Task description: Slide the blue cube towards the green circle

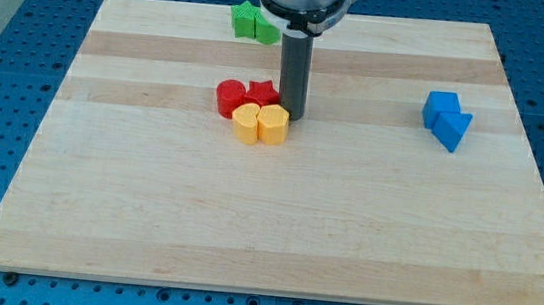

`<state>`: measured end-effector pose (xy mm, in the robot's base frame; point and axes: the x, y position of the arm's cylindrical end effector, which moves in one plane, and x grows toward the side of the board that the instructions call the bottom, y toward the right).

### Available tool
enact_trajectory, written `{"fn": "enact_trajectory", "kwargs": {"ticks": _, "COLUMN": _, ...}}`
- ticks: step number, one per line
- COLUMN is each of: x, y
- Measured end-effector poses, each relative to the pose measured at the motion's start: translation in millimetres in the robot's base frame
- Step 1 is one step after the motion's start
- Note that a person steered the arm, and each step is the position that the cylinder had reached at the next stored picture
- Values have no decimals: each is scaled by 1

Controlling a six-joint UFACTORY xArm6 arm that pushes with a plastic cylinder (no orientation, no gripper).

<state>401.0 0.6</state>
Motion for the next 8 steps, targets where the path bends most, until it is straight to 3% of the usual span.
{"fn": "enact_trajectory", "kwargs": {"ticks": 4, "x": 32, "y": 68}}
{"fn": "enact_trajectory", "kwargs": {"ticks": 5, "x": 21, "y": 73}}
{"fn": "enact_trajectory", "kwargs": {"ticks": 7, "x": -48, "y": 95}}
{"fn": "enact_trajectory", "kwargs": {"ticks": 8, "x": -72, "y": 151}}
